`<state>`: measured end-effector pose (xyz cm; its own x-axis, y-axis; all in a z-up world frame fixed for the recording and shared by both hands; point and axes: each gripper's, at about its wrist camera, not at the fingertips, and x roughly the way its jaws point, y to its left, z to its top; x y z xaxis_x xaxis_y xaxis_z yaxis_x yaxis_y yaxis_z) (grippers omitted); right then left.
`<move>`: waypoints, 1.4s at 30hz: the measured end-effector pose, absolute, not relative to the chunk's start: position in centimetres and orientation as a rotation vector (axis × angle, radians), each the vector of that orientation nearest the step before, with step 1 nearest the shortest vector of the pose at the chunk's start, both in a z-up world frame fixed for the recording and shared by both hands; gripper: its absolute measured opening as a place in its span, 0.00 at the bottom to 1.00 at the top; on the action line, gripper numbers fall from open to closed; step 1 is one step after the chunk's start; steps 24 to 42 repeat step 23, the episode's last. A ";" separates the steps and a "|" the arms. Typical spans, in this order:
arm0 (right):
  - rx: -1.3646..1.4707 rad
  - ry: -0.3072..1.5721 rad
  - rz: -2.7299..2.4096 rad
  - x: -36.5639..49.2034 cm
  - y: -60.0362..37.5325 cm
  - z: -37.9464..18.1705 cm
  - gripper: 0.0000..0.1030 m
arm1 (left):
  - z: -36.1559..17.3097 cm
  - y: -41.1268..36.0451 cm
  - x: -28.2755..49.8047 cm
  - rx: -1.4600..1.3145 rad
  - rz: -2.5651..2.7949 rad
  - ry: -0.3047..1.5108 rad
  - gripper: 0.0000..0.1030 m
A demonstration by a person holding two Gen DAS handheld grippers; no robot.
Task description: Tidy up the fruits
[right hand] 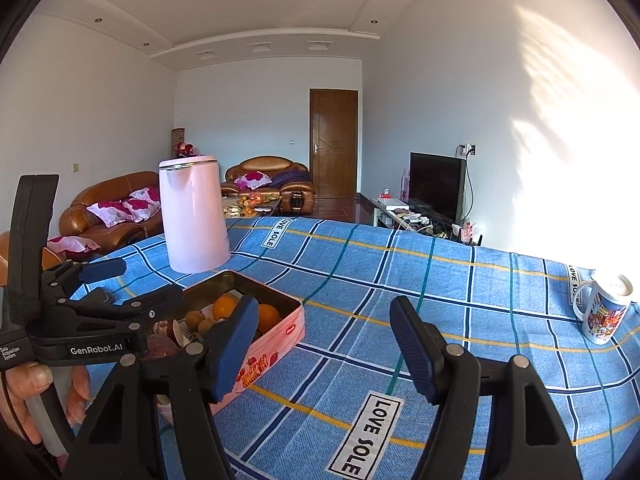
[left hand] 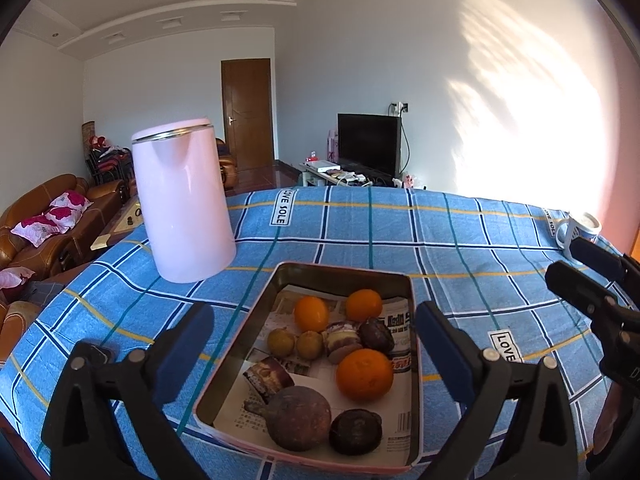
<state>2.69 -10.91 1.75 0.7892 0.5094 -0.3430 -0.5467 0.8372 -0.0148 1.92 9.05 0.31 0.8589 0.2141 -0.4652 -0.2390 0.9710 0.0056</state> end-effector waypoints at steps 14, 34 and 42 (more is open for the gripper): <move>-0.087 0.309 0.537 2.3 -13.0 2.3 0.68 | 0.9 7.6 1.6 -0.038 0.212 0.465 1.00; -0.083 0.333 0.513 2.7 -14.1 2.0 0.69 | 0.7 7.5 1.6 -0.033 0.195 0.470 1.00; -0.083 0.333 0.513 2.7 -14.1 2.0 0.69 | 0.7 7.5 1.6 -0.033 0.195 0.470 1.00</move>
